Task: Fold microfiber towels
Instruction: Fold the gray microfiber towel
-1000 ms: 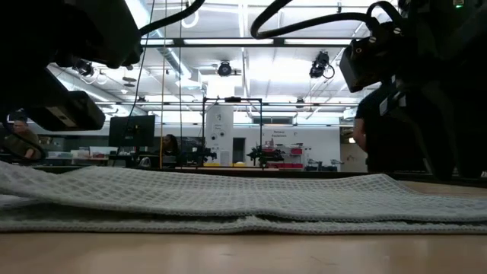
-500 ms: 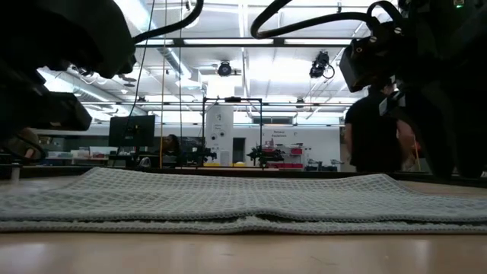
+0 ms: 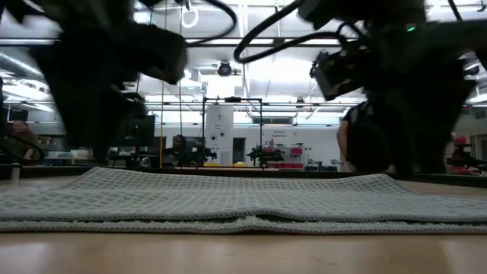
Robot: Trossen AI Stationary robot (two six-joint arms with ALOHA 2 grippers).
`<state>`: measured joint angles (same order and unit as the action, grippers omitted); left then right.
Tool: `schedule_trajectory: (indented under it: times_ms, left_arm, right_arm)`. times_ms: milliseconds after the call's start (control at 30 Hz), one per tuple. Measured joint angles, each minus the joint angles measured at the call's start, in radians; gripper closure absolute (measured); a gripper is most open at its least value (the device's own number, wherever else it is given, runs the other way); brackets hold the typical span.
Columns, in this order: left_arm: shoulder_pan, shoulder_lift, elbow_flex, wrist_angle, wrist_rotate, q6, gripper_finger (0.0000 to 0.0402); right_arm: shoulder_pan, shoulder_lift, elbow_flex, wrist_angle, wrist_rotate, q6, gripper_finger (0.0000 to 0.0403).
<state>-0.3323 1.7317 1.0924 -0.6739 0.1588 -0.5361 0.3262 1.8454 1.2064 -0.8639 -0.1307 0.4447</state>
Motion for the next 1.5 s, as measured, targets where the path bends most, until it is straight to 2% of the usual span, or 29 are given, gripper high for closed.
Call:
schedule_trajectory:
  times_ms: [200, 367, 533, 733, 867, 1100, 1367, 1500]
  left_arm:
    - [0.183, 0.000, 0.000, -0.065, -0.001, 0.102, 0.0182]
    - [0.271, 0.000, 0.000, -0.080, 0.074, 0.183, 0.0182]
    - [0.323, 0.000, -0.026, -0.066, 0.183, 0.209, 0.0182]
    - [0.338, 0.000, -0.070, -0.061, 0.248, 0.230, 0.0182]
    - [0.338, 0.000, -0.098, 0.011, 0.322, 0.203, 0.0182]
    - [0.339, 0.000, -0.157, 0.065, 0.334, 0.181, 0.0182]
    - [0.357, -0.002, -0.217, 0.122, 0.363, 0.165, 0.0182]
    - [0.362, -0.004, -0.218, 0.126, 0.353, 0.174, 0.0182]
  right_arm:
    - [-0.124, -0.012, 0.000, -0.011, -0.012, -0.130, 0.0181]
    - [-0.214, -0.058, 0.000, -0.045, -0.065, -0.248, 0.0188]
    - [-0.310, -0.078, 0.000, -0.044, -0.219, -0.340, 0.0196]
    - [-0.385, -0.077, 0.000, -0.048, -0.308, -0.427, 0.0184]
    - [-0.409, -0.077, 0.000, -0.050, -0.365, -0.449, 0.0186]
    - [-0.401, -0.077, 0.000, -0.049, -0.421, -0.471, 0.0202]
    - [-0.411, -0.051, -0.001, -0.052, -0.396, -0.484, 0.0180]
    - [-0.423, -0.007, -0.001, -0.054, -0.388, -0.502, 0.0183]
